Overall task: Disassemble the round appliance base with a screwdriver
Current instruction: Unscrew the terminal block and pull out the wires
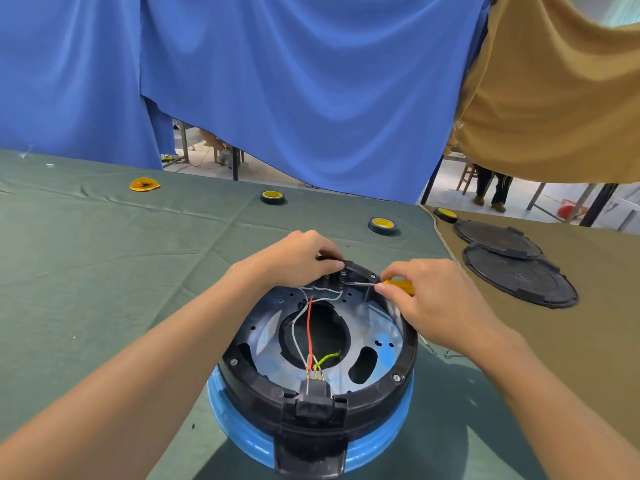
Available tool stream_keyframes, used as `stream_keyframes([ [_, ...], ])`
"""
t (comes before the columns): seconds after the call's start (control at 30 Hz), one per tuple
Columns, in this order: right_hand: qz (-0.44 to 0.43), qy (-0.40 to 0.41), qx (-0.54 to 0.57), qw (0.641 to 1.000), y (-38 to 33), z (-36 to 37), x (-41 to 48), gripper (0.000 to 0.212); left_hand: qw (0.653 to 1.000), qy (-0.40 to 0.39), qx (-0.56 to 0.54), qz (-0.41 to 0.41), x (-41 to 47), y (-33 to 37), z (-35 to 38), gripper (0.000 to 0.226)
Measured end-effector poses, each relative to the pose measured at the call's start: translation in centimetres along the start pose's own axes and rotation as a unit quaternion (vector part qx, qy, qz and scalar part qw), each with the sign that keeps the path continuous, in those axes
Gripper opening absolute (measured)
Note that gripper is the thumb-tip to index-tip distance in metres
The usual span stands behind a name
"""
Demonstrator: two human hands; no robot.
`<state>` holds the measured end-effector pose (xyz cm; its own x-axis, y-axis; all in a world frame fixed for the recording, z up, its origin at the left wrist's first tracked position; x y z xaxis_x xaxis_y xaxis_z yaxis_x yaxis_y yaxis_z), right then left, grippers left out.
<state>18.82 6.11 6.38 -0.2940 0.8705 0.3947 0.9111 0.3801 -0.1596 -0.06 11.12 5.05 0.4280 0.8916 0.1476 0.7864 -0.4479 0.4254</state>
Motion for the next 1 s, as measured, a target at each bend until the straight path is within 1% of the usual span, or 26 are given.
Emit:
stream_keyframes([
  [0.27, -0.038, -0.033, -0.021, 0.999, 0.5, 0.1, 0.9, 0.020, 0.999, 0.013, -0.029, -0.025, 0.2, -0.8, 0.3, 0.024],
  [0.37, -0.041, -0.078, 0.017, 0.996, 0.7, -0.2, 1.8, 0.017, 0.999, 0.019, -0.036, -0.031, 0.3, -0.8, 0.4, 0.024],
  [0.43, -0.047, -0.111, 0.016, 0.993, 0.7, -0.4, 2.6, 0.017, 0.998, 0.024, -0.040, -0.031, 0.4, -0.7, 0.4, 0.024],
  [0.53, -0.049, -0.142, 0.044, 0.988, 0.6, -0.7, 3.7, 0.016, 0.998, 0.031, -0.038, -0.034, 0.4, -0.6, 0.4, 0.024],
  [0.7, -0.009, -0.207, 0.085, 0.975, 1.2, -0.7, 4.6, 0.015, 0.998, 0.031, -0.034, -0.039, 0.2, -0.4, 0.4, 0.024],
  [0.77, -0.007, -0.201, 0.088, 0.975, 1.4, -0.6, 4.4, 0.014, 0.998, 0.034, -0.031, -0.038, 0.2, -0.4, 0.4, 0.024],
  [0.9, -0.026, -0.158, 0.070, 0.985, 1.3, -0.5, 3.4, 0.015, 0.998, 0.042, -0.025, -0.042, 0.2, -0.8, 0.4, 0.024],
  [1.0, -0.016, -0.136, 0.080, 0.987, 1.5, -0.8, 2.7, 0.015, 0.998, 0.042, -0.011, -0.042, 0.3, -1.0, 0.6, 0.025],
])
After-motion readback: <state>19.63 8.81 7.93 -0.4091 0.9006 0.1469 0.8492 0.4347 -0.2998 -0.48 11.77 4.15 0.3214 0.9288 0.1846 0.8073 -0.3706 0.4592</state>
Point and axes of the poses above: each hand's wrist, its own x-axis towards the middle knuckle, its own z-axis out of the palm, y = z × x, the point moved 4 cm from there along x, towards the middle knuckle, and after that the axes turned 6 degrees about z, right-handed, at the moved point
